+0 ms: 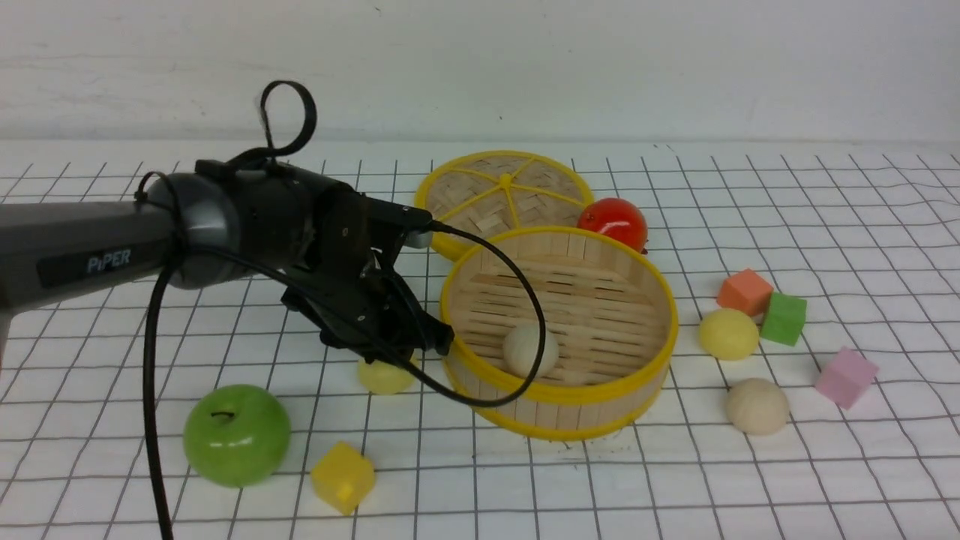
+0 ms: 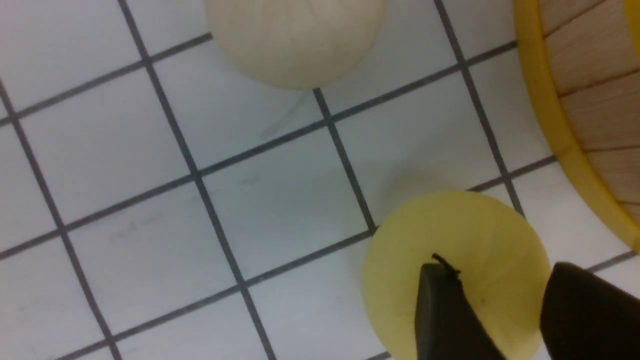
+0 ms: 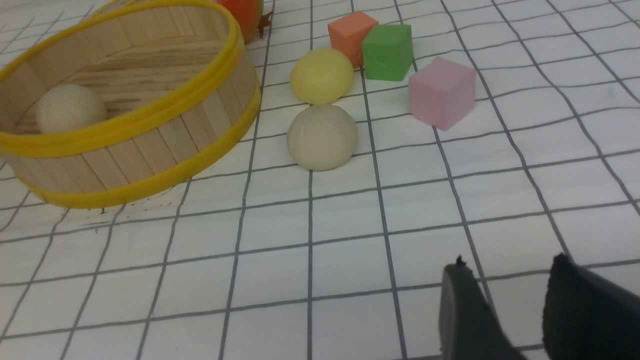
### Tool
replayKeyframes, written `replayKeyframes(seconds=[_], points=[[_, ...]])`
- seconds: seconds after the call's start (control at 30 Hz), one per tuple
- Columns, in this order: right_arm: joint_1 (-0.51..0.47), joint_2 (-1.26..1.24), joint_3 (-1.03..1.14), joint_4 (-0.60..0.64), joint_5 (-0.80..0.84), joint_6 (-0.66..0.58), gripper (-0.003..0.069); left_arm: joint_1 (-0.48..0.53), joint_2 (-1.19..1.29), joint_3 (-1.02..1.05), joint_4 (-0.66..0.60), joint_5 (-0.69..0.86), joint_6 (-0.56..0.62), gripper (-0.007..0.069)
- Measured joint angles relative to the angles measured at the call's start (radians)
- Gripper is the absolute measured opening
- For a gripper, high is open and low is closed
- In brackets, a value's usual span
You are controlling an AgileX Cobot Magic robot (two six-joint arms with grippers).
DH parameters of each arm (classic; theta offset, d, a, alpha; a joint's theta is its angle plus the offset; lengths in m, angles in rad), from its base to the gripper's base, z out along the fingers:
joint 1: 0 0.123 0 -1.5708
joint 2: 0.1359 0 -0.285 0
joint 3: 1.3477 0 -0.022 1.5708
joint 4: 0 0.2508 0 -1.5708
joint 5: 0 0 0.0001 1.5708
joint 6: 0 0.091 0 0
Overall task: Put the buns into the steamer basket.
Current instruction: Use the left arm to grab a steamed stuffed bun, then use the left arm to put the steamed stuffed bun into the steamer
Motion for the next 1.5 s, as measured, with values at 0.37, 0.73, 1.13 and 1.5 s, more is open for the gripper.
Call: replayKeyframes(seconds=[0.37,0.73,1.13,1.5], points=[[0.000,0.000,0.000,0.000,0.000,0.000,0.0239,0.000,0.005,-0.007,0.003,-0.017,0.000,-0.0013],[0.000,0.000,0.000,0.000,0.000,0.000,0.0239,-0.086,-0.153,-0.156,-0.002,0.079,0.035,-0.0013],[0.000,0.000,0.000,0.000,0.000,0.000,0.0239,-0.111,0.113,-0.336,-0.034,0.030,0.077,-0.0004],[0.000,0.000,0.000,0.000,0.000,0.000,0.0239,-0.111,0.109,-0.390,-0.009,0.138,0.079,0.0306]])
